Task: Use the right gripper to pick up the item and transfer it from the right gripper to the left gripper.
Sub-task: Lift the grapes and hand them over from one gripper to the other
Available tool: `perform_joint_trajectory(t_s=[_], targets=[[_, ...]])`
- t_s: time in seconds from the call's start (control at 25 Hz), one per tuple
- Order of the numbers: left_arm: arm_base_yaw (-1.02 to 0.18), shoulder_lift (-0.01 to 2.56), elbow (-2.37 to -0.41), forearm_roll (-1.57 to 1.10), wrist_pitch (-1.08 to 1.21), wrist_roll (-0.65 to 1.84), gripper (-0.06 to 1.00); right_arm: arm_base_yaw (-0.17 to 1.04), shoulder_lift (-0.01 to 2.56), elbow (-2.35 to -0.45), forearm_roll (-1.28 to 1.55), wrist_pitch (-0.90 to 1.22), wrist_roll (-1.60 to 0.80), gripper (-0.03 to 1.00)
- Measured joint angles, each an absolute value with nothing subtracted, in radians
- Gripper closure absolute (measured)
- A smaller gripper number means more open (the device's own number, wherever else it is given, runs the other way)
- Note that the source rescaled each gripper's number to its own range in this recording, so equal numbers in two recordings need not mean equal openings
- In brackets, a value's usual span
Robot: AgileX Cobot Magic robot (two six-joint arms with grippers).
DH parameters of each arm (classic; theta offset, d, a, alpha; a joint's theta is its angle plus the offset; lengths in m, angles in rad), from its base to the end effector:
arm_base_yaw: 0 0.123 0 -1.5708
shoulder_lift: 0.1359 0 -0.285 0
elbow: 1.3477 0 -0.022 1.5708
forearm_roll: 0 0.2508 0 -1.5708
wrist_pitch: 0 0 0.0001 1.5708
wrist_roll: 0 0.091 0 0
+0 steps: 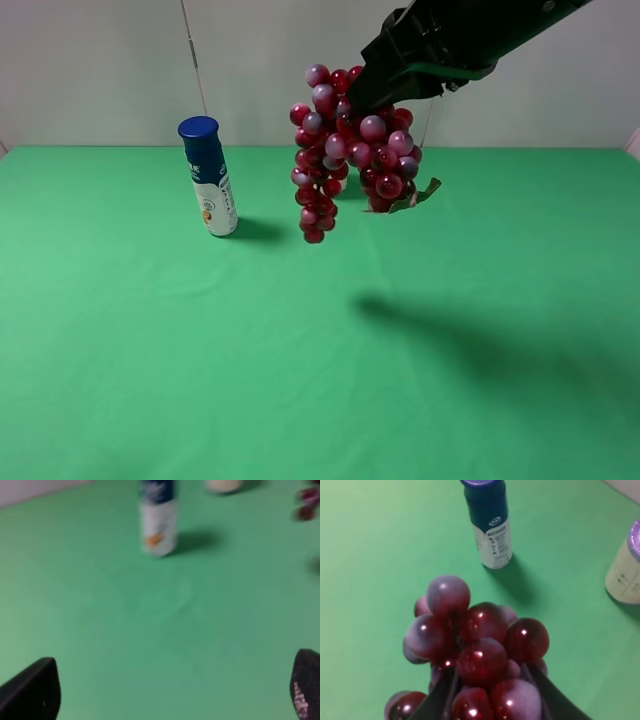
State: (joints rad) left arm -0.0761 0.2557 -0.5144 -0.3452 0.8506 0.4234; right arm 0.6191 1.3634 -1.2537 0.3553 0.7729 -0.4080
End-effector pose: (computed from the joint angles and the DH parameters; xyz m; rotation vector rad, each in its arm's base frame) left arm 0.0414 -0.0264 0.2972 0.4281 1.9881 -0.1909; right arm 0.2271 0.1890 0.3625 -0.9991 2.1425 0.5182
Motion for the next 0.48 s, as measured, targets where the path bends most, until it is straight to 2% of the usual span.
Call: perform_joint_trajectory(t_s=[0.12, 0.28, 0.48], targets=[[-0.076, 0.433, -0.531, -0.556, 0.778, 0.646, -0.06, 0.619, 1.361, -1.254, 0.356, 0.773, -0.416, 0.96], [-0.076, 0.641, -0.587, -0.822, 0.797, 0.974, -0.06, 0.619, 1.36, -1.254, 0.356, 0.775, -0.417, 0.96], [-0.076, 0.778, -0.666, -0.977, 0.886, 1.295, -0.06, 0.619, 1.357, -1.254, 0.356, 0.777, -0.422, 0.96]])
